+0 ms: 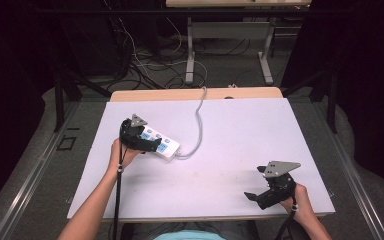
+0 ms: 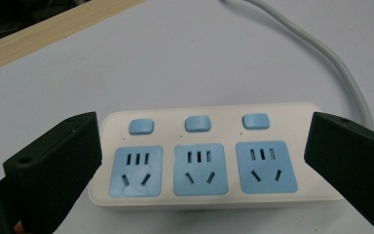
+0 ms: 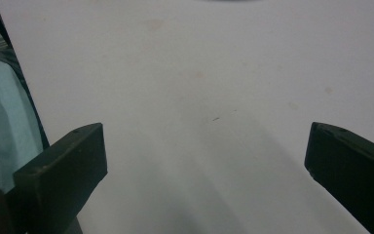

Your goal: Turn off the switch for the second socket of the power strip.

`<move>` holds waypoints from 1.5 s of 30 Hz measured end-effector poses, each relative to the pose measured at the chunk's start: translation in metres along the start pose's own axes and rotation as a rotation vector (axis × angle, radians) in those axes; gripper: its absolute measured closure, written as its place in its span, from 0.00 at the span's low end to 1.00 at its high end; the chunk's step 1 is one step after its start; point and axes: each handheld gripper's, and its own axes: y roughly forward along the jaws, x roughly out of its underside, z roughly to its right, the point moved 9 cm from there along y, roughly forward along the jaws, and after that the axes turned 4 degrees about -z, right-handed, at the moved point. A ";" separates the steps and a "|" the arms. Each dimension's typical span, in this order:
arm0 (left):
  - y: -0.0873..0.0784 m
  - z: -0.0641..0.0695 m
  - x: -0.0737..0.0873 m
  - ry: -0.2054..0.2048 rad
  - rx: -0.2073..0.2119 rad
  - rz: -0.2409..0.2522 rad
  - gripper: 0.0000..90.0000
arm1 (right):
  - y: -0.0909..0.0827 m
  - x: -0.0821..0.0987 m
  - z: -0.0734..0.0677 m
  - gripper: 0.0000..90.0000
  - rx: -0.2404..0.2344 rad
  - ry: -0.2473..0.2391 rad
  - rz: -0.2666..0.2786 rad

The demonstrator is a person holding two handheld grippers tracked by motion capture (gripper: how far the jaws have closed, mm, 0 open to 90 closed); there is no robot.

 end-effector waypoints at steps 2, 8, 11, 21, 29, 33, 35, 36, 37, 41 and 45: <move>-0.004 -0.001 0.004 0.007 -0.010 -0.010 0.00 | 0.000 0.000 0.001 0.01 0.006 -0.008 0.000; -0.014 -0.001 0.013 -0.007 -0.027 -0.004 0.00 | 0.001 0.000 0.001 0.01 0.001 -0.008 -0.001; -0.018 0.002 0.018 -0.005 -0.026 0.000 0.00 | 0.001 0.000 0.000 0.01 -0.002 0.001 -0.001; -0.036 0.016 0.034 0.009 -0.043 -0.011 0.00 | 0.001 0.000 -0.001 0.01 -0.003 0.006 -0.005; -0.050 0.027 0.048 0.010 -0.040 -0.009 0.00 | 0.001 0.000 -0.001 0.01 -0.006 0.003 -0.005; -0.058 0.033 0.053 0.021 -0.035 -0.003 0.00 | 0.001 0.000 -0.001 0.01 -0.004 0.004 -0.004; -0.062 0.035 0.057 0.020 -0.029 0.002 0.00 | 0.001 0.000 -0.001 0.01 -0.004 0.003 -0.005; -0.063 0.036 0.060 0.018 -0.027 0.000 0.00 | 0.001 0.000 -0.001 0.01 -0.008 0.002 -0.005; -0.065 0.037 0.062 0.020 -0.028 -0.001 0.00 | 0.001 0.000 -0.001 0.01 -0.007 0.002 -0.005; -0.070 0.039 0.072 0.017 -0.021 -0.008 0.00 | 0.001 0.000 -0.001 0.01 -0.004 -0.004 -0.004; -0.076 0.042 0.079 0.013 -0.021 -0.006 0.00 | 0.001 -0.001 0.000 0.01 -0.001 -0.013 0.003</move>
